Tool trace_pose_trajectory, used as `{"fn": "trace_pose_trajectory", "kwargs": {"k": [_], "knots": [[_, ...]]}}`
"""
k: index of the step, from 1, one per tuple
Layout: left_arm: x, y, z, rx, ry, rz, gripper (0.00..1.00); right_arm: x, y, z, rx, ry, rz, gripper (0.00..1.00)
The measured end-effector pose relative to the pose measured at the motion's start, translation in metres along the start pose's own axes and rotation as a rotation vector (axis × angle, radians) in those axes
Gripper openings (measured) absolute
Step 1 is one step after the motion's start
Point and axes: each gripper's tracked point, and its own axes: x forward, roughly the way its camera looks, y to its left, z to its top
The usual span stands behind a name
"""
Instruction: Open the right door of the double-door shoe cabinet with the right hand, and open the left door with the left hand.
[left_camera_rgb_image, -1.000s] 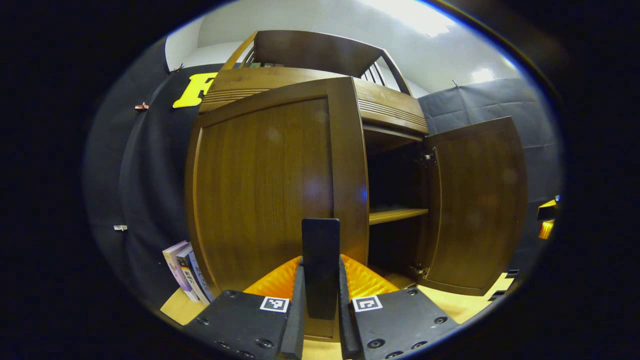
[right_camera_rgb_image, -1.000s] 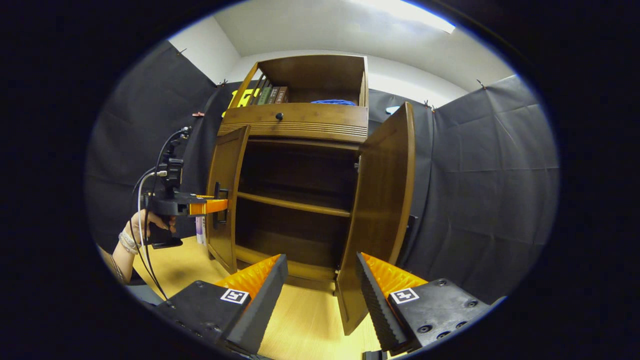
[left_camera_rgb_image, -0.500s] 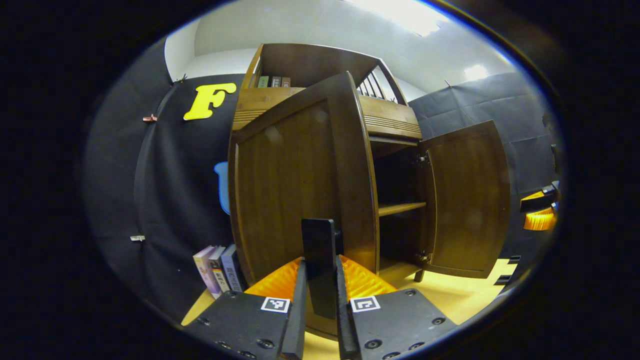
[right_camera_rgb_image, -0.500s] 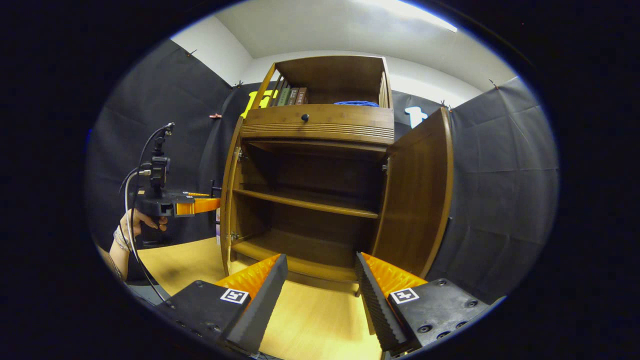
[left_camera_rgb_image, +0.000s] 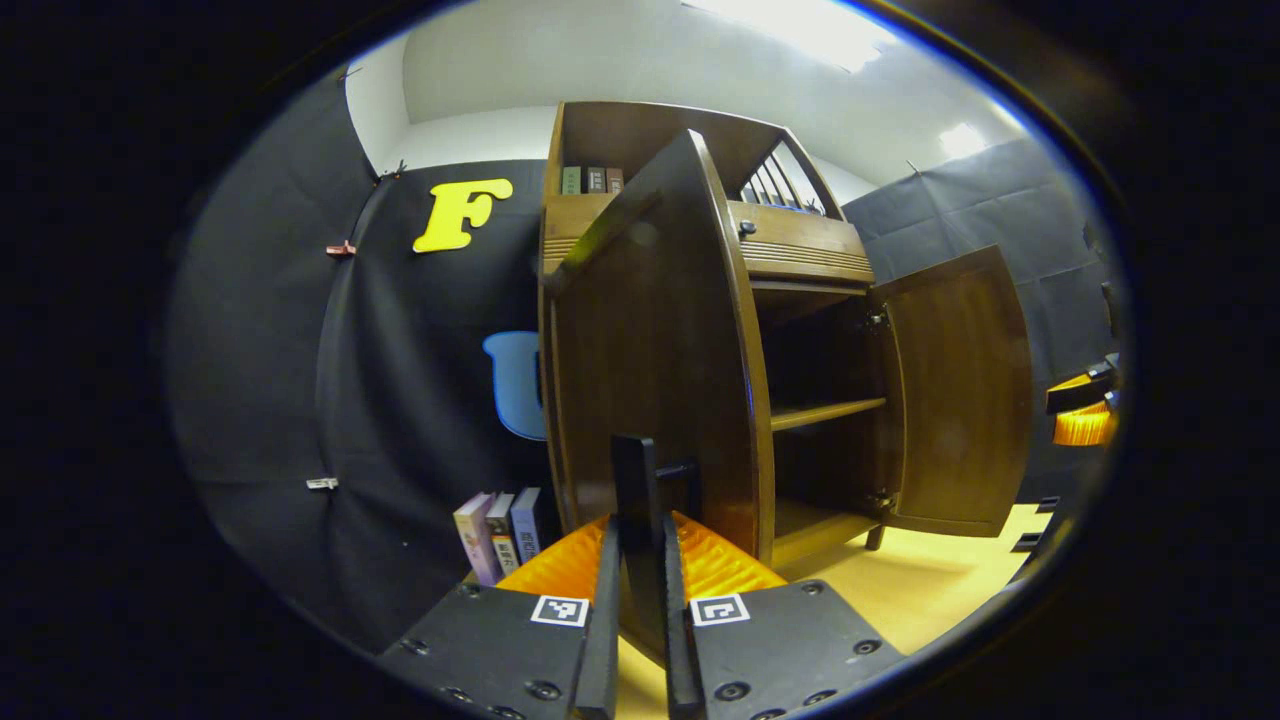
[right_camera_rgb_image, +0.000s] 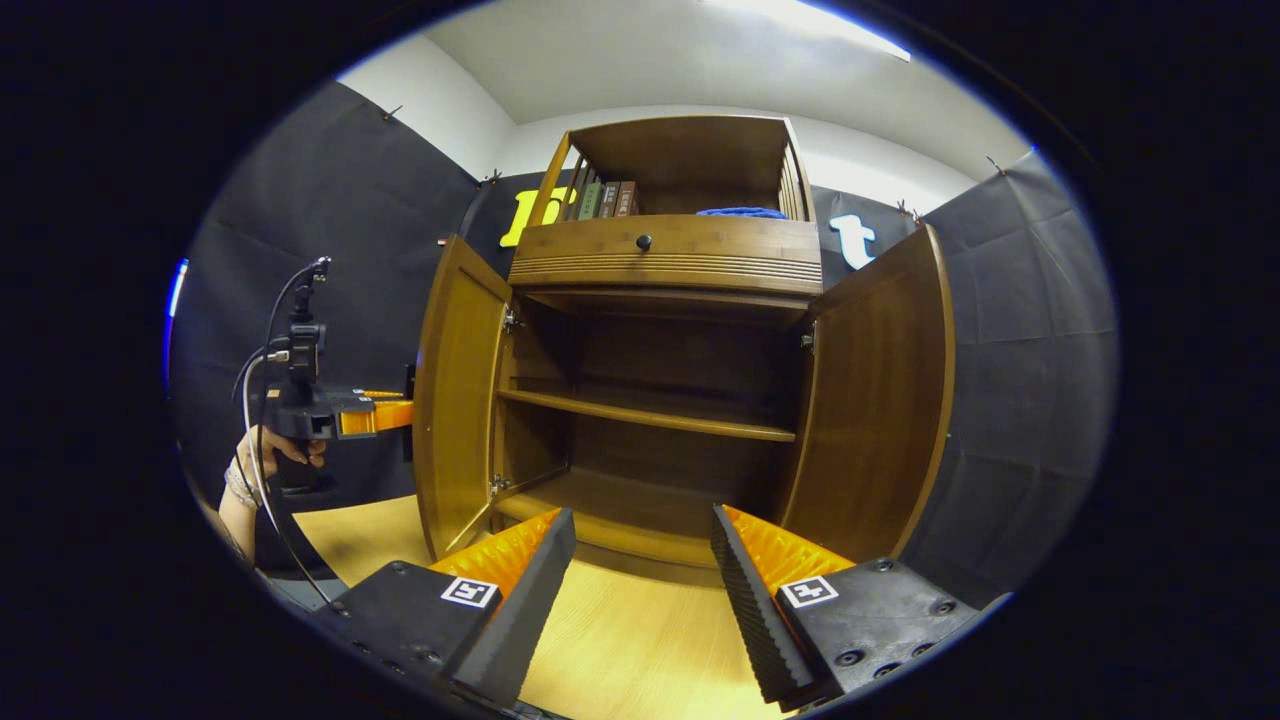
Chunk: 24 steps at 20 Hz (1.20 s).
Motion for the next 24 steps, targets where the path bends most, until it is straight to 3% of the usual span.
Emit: {"fn": "trace_pose_trajectory", "kwargs": {"k": [3,9,11,12,13,14,15,17,18,20,24], "knots": [[-0.005,0.015,-0.003,0.032,0.008,0.041,0.21,0.005,0.012,-0.005,0.008,0.020,0.023,0.87],[-0.016,0.046,-0.019,-0.002,0.055,0.118,0.18,0.015,0.026,-0.012,0.008,0.042,0.053,0.87],[-0.022,0.055,-0.021,-0.025,0.061,0.135,0.12,0.018,0.029,-0.015,0.005,0.046,0.059,0.87],[-0.025,0.052,-0.021,-0.049,0.065,0.126,0.05,0.019,0.030,-0.015,0.004,0.047,0.061,0.87],[-0.029,0.050,-0.020,-0.064,0.071,0.121,0.10,0.021,0.031,-0.016,0.005,0.047,0.064,0.87],[-0.033,0.051,-0.020,-0.065,0.074,0.126,0.05,0.022,0.033,-0.015,0.006,0.046,0.068,0.87],[-0.038,0.053,-0.018,-0.057,0.077,0.139,0.10,0.024,0.035,-0.014,0.008,0.045,0.072,0.87],[-0.049,0.050,-0.016,-0.044,0.088,0.149,0.10,0.025,0.036,-0.013,0.010,0.042,0.079,0.87],[-0.056,0.047,-0.014,-0.037,0.091,0.154,0.05,0.025,0.036,-0.014,0.010,0.042,0.080,0.87],[-0.070,0.043,-0.006,-0.025,0.086,0.171,0.10,0.025,0.036,-0.014,0.010,0.042,0.082,0.87],[-0.088,0.015,0.013,-0.034,0.052,0.155,0.05,0.026,0.033,-0.016,0.013,0.046,0.082,0.87]]}}
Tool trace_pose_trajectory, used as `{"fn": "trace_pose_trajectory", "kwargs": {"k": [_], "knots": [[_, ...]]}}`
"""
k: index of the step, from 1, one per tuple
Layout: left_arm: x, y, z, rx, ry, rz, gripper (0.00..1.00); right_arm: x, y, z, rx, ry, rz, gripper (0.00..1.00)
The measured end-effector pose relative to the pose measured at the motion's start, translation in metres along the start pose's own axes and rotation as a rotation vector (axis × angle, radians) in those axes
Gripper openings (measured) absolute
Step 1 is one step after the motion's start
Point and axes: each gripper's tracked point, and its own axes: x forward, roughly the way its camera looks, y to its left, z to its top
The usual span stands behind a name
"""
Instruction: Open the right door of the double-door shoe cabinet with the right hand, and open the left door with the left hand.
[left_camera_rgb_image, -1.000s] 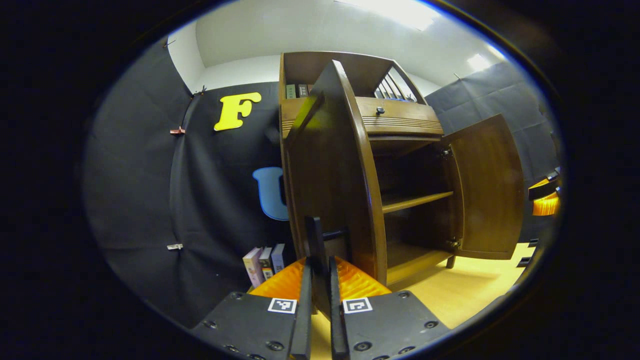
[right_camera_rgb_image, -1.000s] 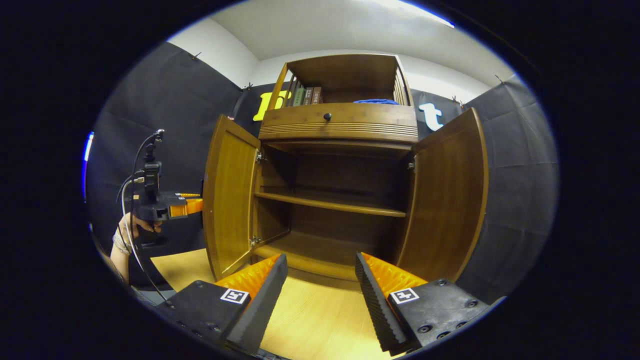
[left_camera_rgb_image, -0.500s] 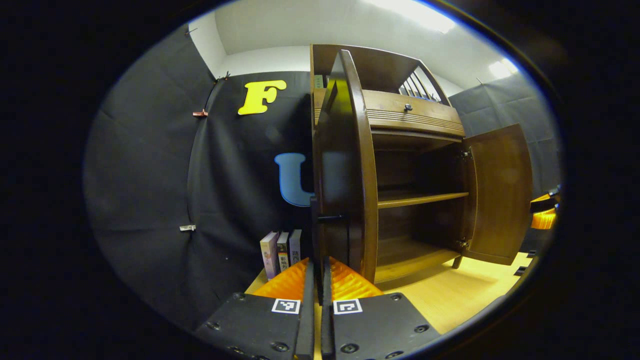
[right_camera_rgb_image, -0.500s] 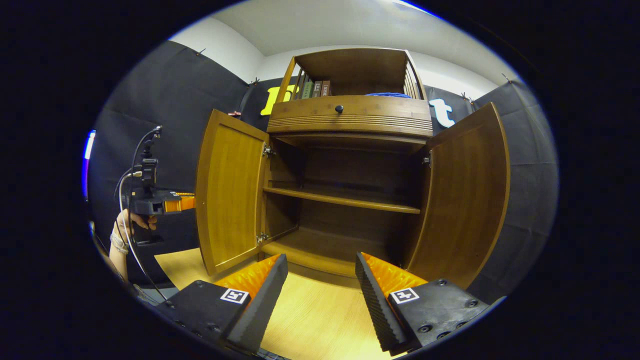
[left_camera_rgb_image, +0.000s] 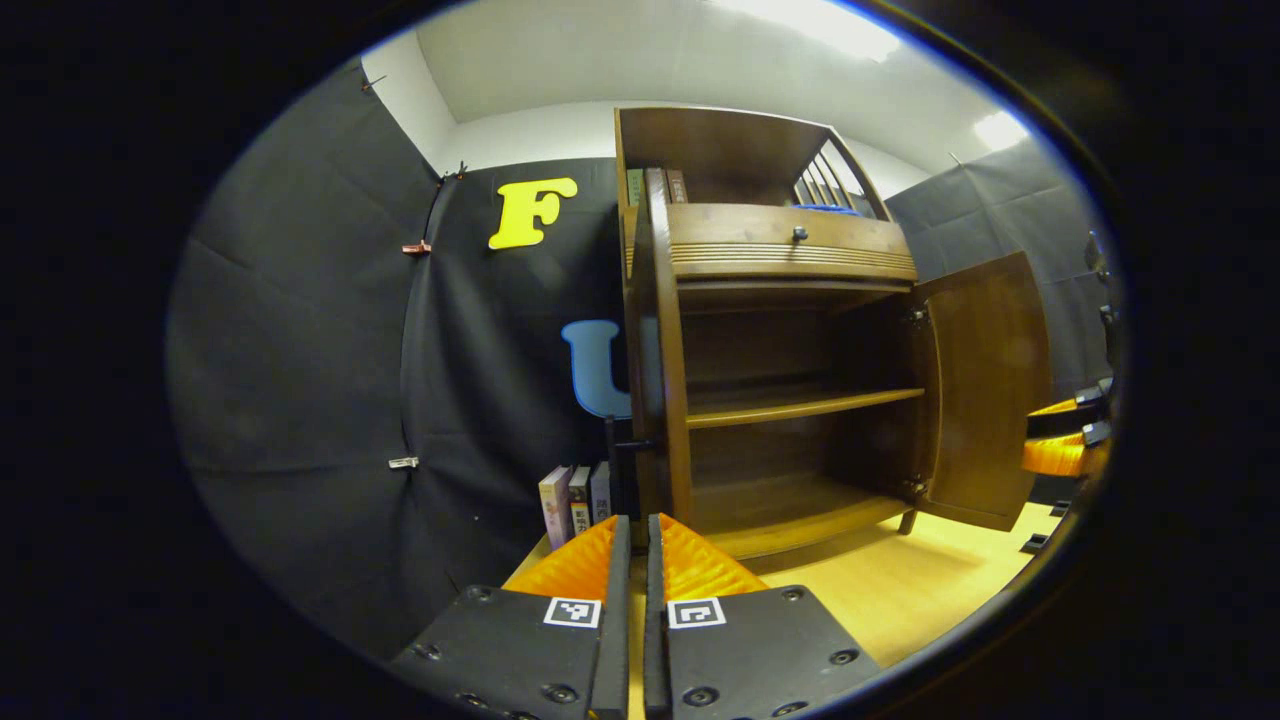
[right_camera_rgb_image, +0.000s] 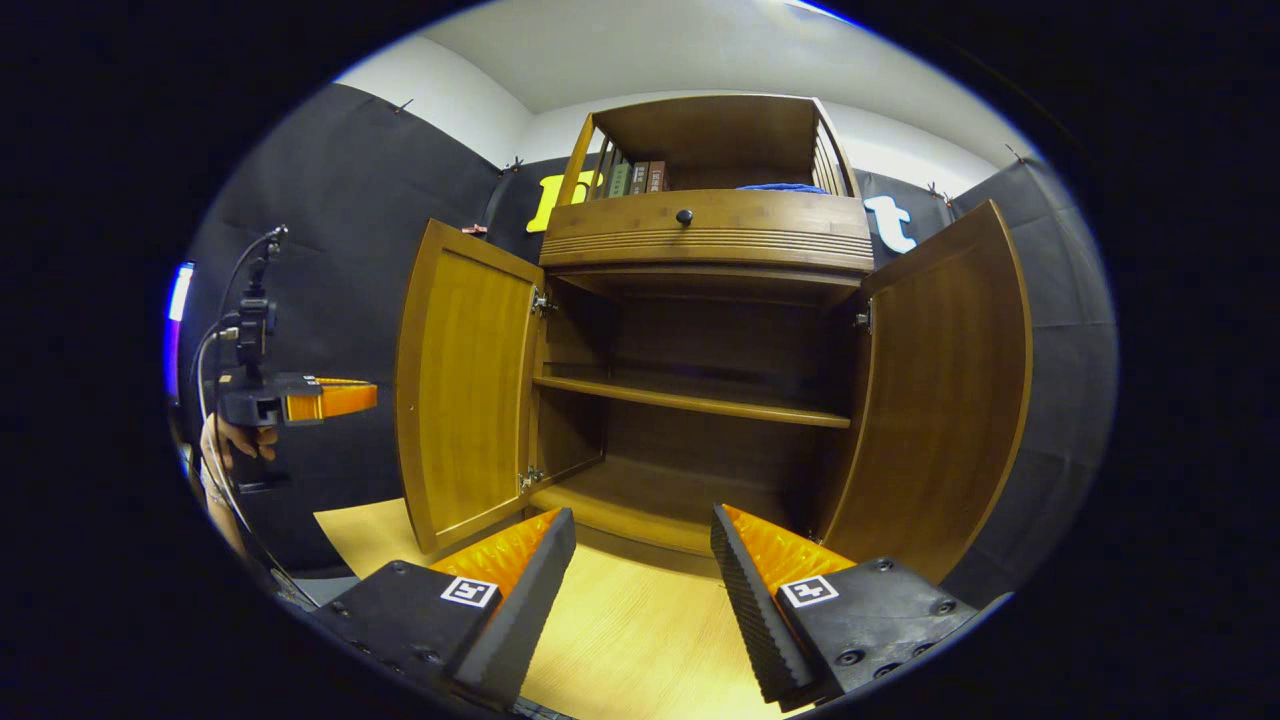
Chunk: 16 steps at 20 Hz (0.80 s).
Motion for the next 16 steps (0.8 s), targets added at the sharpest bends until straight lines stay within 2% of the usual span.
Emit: {"fn": "trace_pose_trajectory", "kwargs": {"k": [1,4,6,10,14,15,16], "knots": [[-0.001,-0.008,0.004,-0.002,-0.008,-0.007,0.06,0.000,-0.001,0.001,0.003,0.000,-0.001,0.87],[-0.001,-0.044,0.001,-0.005,0.007,-0.069,0.37,-0.003,-0.003,0.005,0.009,-0.011,-0.006,0.87],[0.001,-0.069,0.003,0.000,0.007,-0.115,0.40,-0.007,-0.008,0.007,0.008,-0.021,-0.023,0.87],[0.003,-0.107,0.024,-0.004,-0.069,-0.163,0.75,-0.014,-0.019,0.010,0.021,-0.033,-0.052,0.87],[0.000,-0.141,0.038,0.005,-0.118,-0.192,0.98,-0.019,-0.030,0.010,0.038,-0.034,-0.084,0.87],[0.000,-0.147,0.042,0.008,-0.129,-0.185,1.00,-0.021,-0.032,0.011,0.042,-0.032,-0.089,0.87],[-0.001,-0.150,0.043,0.009,-0.133,-0.176,0.96,-0.021,-0.034,0.011,0.046,-0.029,-0.094,0.87]]}}
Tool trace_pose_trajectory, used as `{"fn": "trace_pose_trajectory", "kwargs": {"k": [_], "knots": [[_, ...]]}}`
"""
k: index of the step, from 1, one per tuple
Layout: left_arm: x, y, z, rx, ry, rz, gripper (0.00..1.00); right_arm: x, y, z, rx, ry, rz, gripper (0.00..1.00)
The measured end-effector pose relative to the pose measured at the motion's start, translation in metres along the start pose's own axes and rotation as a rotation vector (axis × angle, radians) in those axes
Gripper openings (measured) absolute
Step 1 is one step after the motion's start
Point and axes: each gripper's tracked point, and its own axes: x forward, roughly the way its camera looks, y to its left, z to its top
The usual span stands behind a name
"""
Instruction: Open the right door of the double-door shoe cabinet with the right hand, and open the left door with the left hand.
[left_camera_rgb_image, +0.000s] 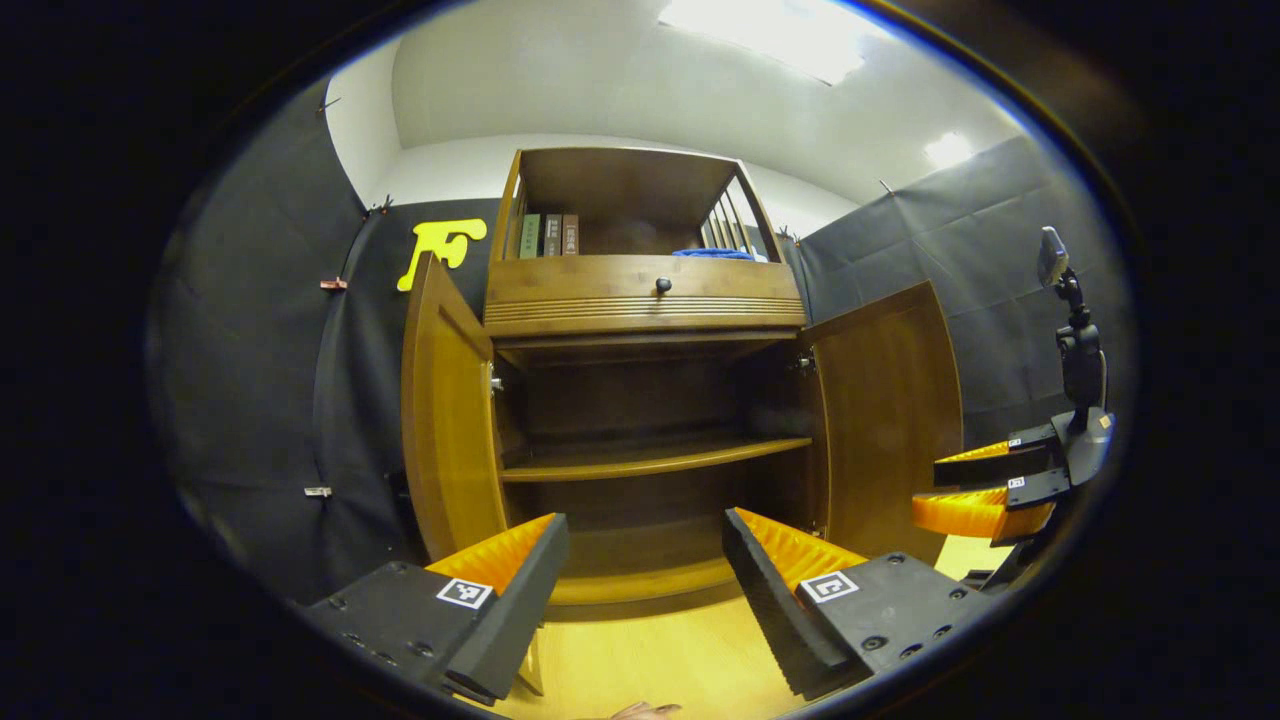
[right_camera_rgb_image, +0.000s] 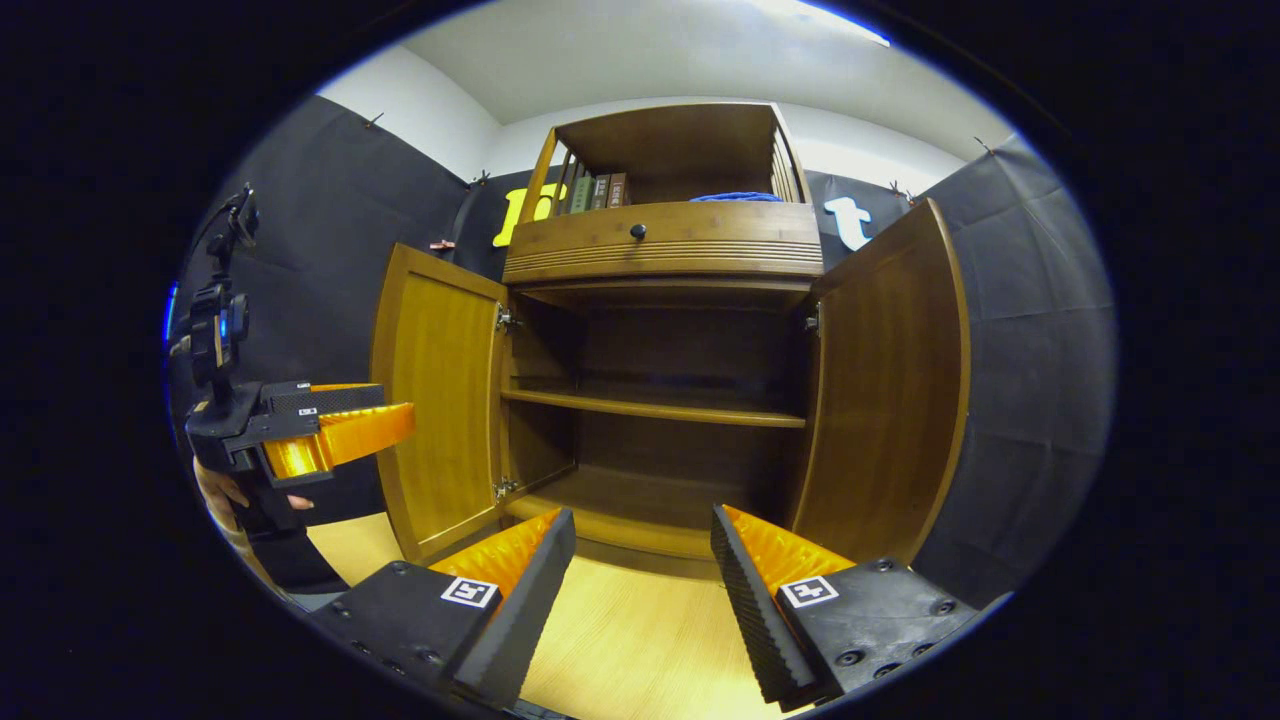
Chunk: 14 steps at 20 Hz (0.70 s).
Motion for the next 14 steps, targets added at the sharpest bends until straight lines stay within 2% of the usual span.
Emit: {"fn": "trace_pose_trajectory", "kwargs": {"k": [1,4,5,6,8,9,12,13,14], "knots": [[0.001,-0.004,0.000,-0.001,-0.001,0.009,1.00,0.000,-0.002,0.001,0.001,0.000,-0.007,0.88],[0.007,-0.013,-0.003,-0.025,0.011,0.012,1.00,0.000,-0.002,0.003,-0.005,0.003,-0.009,0.89],[0.009,-0.014,-0.005,-0.039,0.015,0.012,0.95,0.000,0.000,0.003,-0.007,0.002,-0.001,0.92],[0.012,-0.014,-0.007,-0.053,0.021,0.015,1.00,0.000,0.002,0.004,-0.011,-0.003,0.004,0.93],[0.016,-0.013,-0.011,-0.063,0.035,0.028,1.00,0.002,0.001,0.004,-0.027,-0.008,0.001,0.97],[0.017,-0.012,-0.011,-0.061,0.039,0.036,0.96,0.002,-0.001,0.005,-0.032,-0.012,-0.005,0.96],[0.024,-0.013,-0.011,-0.056,0.042,0.040,0.96,0.005,0.000,0.007,-0.020,-0.014,0.001,0.96],[0.027,-0.013,-0.011,-0.055,0.049,0.042,1.00,0.006,0.001,0.008,-0.019,-0.012,0.004,0.97],[0.029,-0.013,-0.011,-0.054,0.054,0.046,0.96,0.007,0.000,0.010,-0.023,-0.013,0.003,0.96]]}}
